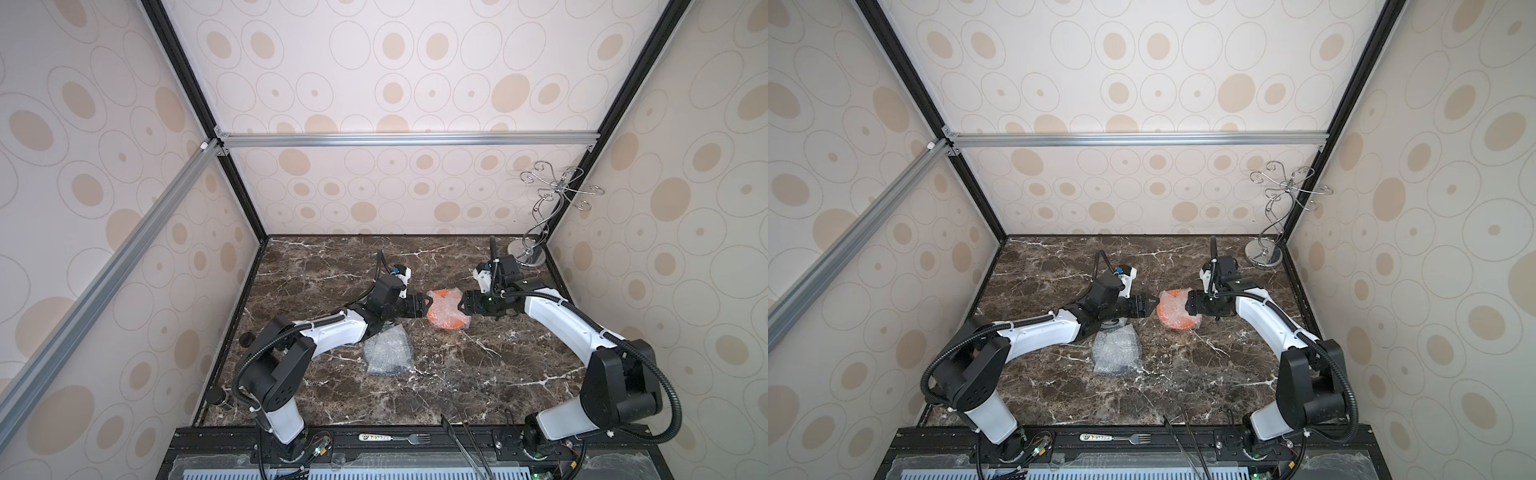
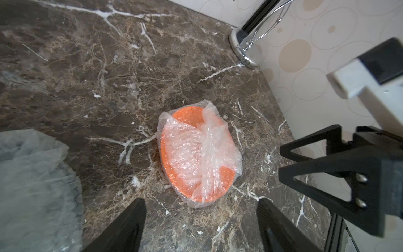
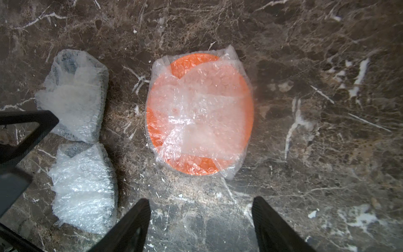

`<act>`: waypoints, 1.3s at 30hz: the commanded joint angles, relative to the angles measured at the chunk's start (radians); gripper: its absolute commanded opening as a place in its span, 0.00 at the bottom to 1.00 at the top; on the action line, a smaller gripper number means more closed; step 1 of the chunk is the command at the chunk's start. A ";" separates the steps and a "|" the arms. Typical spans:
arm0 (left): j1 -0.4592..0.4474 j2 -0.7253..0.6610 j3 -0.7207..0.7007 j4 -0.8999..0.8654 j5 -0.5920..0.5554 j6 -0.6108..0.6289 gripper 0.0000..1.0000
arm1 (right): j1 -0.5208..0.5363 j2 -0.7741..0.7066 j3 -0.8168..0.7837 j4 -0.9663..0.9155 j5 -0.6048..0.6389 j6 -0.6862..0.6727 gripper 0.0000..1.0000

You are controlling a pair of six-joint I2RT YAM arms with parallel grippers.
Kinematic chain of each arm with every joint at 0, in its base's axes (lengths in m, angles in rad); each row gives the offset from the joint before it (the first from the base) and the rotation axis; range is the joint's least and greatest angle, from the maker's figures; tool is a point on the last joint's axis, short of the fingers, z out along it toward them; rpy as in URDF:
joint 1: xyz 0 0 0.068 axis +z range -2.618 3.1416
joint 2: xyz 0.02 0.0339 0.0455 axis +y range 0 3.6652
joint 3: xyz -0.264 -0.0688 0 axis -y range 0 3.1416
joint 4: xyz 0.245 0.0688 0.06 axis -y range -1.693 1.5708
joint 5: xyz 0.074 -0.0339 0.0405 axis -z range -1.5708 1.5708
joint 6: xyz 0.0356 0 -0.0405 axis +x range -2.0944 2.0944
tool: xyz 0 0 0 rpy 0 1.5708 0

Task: Unpack dinner plates from bubble wrap
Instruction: Unwrap the bubble wrap at the center of the board.

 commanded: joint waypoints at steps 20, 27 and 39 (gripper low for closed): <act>-0.016 0.218 0.229 -0.251 0.021 -0.108 0.57 | 0.028 0.152 0.115 -0.009 0.029 -0.010 0.70; -0.019 0.270 0.261 -0.258 0.045 -0.105 0.52 | 0.067 0.195 0.134 -0.013 0.055 -0.016 0.68; -0.021 0.303 0.272 -0.230 0.063 -0.115 0.49 | 0.076 0.256 0.156 0.000 0.092 -0.004 0.64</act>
